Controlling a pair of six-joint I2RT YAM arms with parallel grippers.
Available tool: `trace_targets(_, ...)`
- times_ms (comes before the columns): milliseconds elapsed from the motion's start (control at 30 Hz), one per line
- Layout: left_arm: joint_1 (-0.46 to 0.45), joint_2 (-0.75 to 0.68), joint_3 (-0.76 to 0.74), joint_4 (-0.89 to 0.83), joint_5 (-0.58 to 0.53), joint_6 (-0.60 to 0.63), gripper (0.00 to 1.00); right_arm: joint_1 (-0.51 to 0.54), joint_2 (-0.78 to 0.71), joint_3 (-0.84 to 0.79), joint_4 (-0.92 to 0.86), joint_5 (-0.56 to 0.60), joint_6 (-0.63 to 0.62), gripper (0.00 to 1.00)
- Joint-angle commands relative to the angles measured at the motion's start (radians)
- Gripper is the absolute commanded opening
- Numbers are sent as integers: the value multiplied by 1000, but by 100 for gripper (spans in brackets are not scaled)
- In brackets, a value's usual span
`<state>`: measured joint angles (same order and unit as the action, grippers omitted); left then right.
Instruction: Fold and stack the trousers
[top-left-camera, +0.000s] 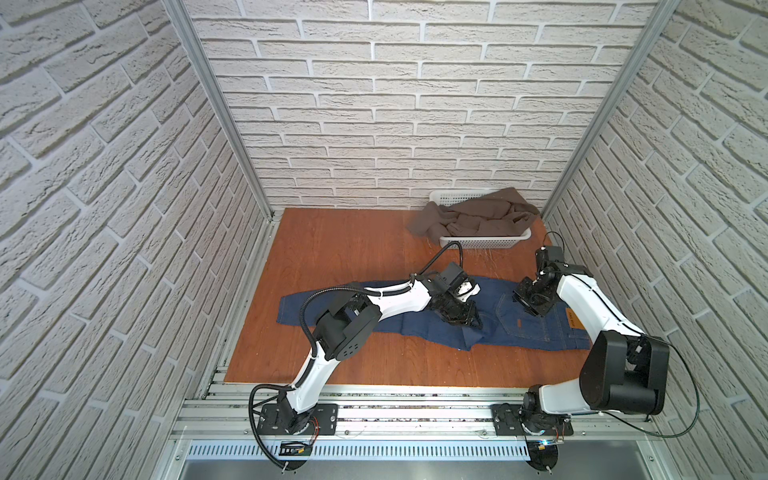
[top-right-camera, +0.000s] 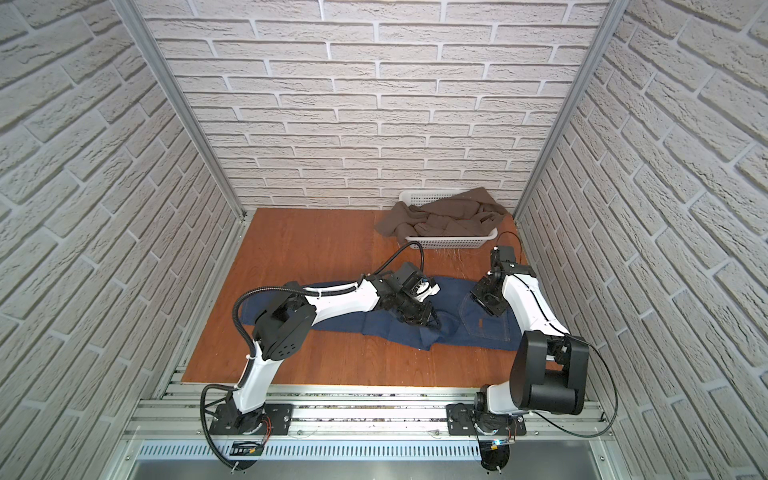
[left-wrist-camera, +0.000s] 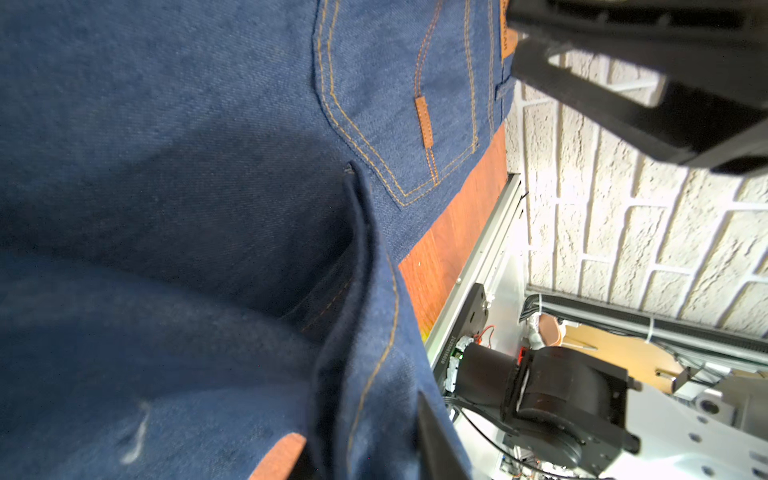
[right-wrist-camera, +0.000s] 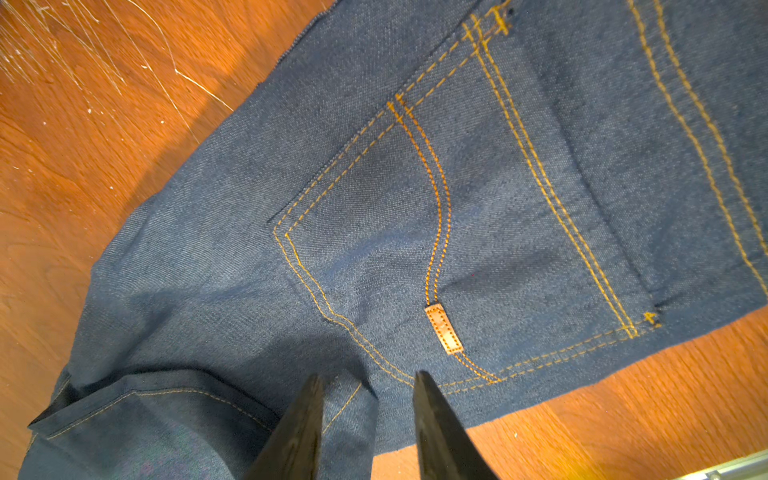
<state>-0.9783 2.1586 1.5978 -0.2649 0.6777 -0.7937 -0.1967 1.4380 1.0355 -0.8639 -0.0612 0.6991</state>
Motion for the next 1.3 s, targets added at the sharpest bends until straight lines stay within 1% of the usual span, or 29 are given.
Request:
trace_targets(0, -1, -14, 20, -36, -11, 38, 22, -2, -24, -20, 7, 1, -8, 38)
trace_targets(100, 2, -44, 26, -69, -50, 62, 11, -2, -22, -25, 10, -5, -6, 38)
trace_targets(167, 11, -81, 8, -74, -93, 73, 2, -1, -22, -28, 13, -6, -6, 38)
trace_targets(200, 21, -115, -14, -64, -116, 74, 0, -1, -23, -31, 15, -5, -5, 38)
trace_targets(333, 101, -314, -199, 78, -199, 40, 0, 5, -20, -46, 24, -9, -3, 38)
trace_targets(367, 122, -365, -239, 82, -231, 43, 0, 9, -21, -49, 27, -9, -1, 38)
trace_targets(433, 173, -487, -332, 78, -334, 59, 0, 18, -14, -56, 37, -10, 3, 38)
trace_targets(567, 269, -720, -516, 51, -533, 85, 0, 48, 15, -64, 56, -16, 17, 38)
trace_targets(700, 354, -930, -666, -49, -746, 139, 0, 88, 55, -59, 72, -12, 30, 38)
trace_targets(867, 468, -1132, -818, -132, -920, 197, 0, 131, 90, -51, 86, -7, 46, 38)
trace_targets(967, 537, -1218, -882, -163, -992, 251, 0, 153, 109, -44, 89, -3, 50, 38)
trace_targets(1033, 589, -1264, -910, -168, -1017, 286, 0, 165, 120, -40, 92, -1, 53, 38)
trace_targets(1100, 617, -1293, -927, -151, -1046, 301, 0, 176, 128, -37, 95, 0, 56, 38)
trace_targets(1167, 641, -1293, -928, -128, -1058, 310, 0, 184, 134, -35, 96, 0, 59, 38)
trace_targets(1267, 679, -1255, -913, -125, -1087, 330, 0, 195, 141, -34, 99, 0, 62, 38)
